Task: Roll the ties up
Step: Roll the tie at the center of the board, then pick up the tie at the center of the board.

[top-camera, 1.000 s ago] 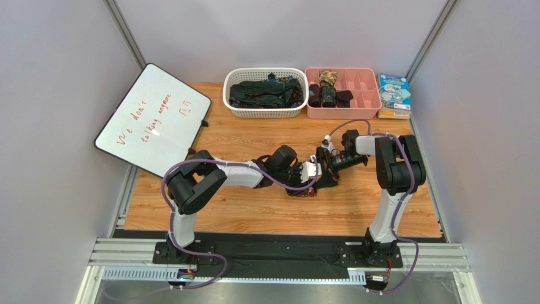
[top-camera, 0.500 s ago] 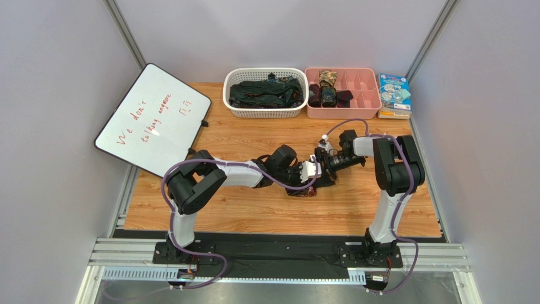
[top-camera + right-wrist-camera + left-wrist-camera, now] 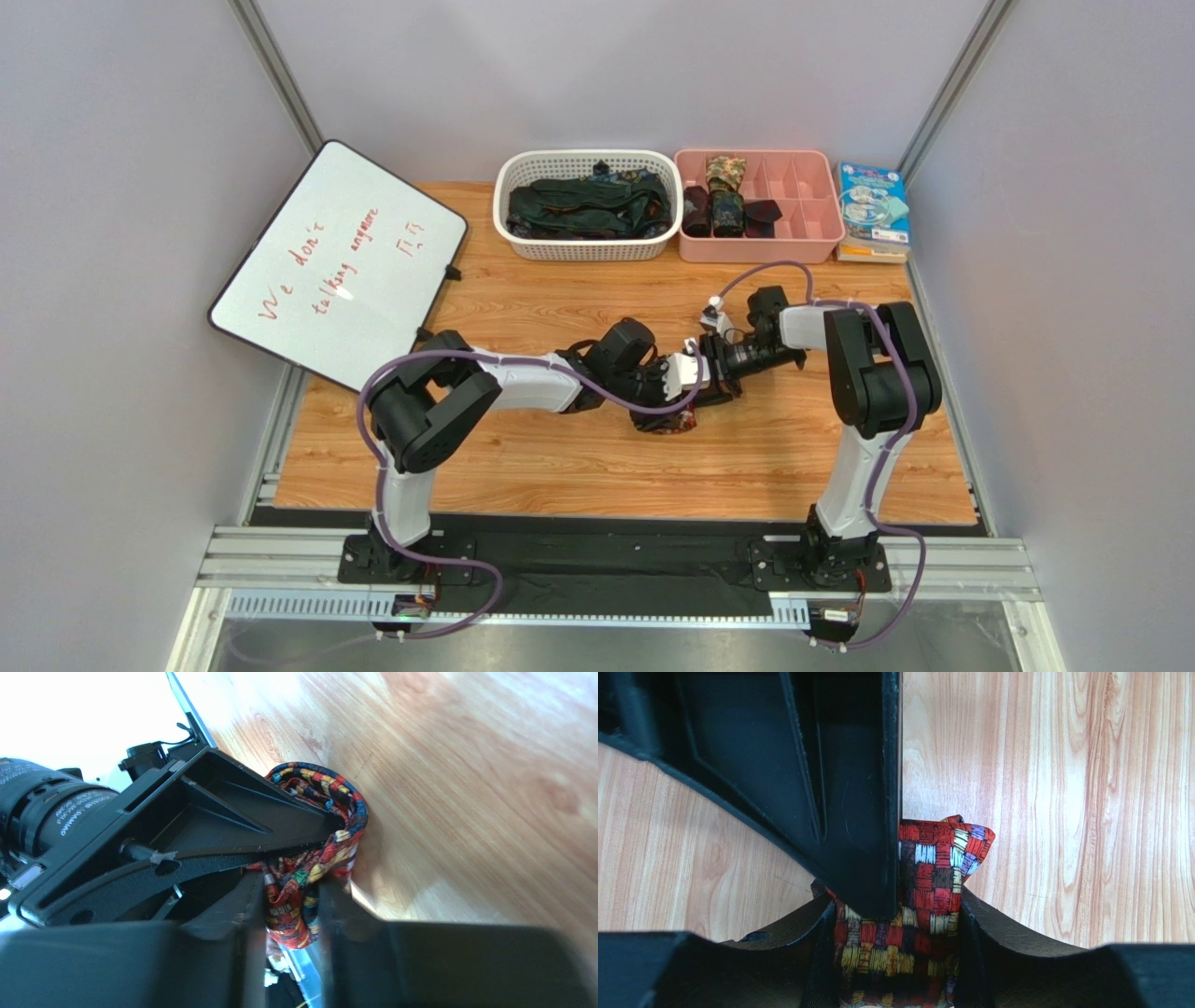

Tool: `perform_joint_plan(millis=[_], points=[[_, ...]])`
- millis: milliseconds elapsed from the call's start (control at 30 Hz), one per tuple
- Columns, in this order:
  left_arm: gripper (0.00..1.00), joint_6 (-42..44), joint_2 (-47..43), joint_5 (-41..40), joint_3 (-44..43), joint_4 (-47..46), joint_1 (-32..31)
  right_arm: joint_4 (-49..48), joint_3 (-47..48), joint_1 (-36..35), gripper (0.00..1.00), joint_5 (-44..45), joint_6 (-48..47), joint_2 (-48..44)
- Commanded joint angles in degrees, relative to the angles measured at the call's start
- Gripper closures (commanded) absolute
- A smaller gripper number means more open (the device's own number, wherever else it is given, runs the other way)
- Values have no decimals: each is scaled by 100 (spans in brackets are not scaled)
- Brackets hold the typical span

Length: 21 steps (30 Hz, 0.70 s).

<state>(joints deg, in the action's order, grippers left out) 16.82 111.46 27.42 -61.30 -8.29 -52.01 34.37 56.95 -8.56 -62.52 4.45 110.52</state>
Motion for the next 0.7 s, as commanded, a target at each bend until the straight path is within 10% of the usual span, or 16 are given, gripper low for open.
perform_joint_plan(millis=[0, 167, 367, 667], points=[[80, -257, 350, -158, 109, 1005, 68, -203, 62, -111, 95, 100, 47, -101], [57, -363, 219, -149, 109, 1005, 147, -53, 36, -102, 100, 135, 100, -188], [1, -591, -808, -237, 355, 935, 349, 201, 211, -50, 100, 433, 355, -575], [1, -443, -2918, -360, 434, 1899, 630, 948, 1414, 389, 100, 1285, 408, -1427]])
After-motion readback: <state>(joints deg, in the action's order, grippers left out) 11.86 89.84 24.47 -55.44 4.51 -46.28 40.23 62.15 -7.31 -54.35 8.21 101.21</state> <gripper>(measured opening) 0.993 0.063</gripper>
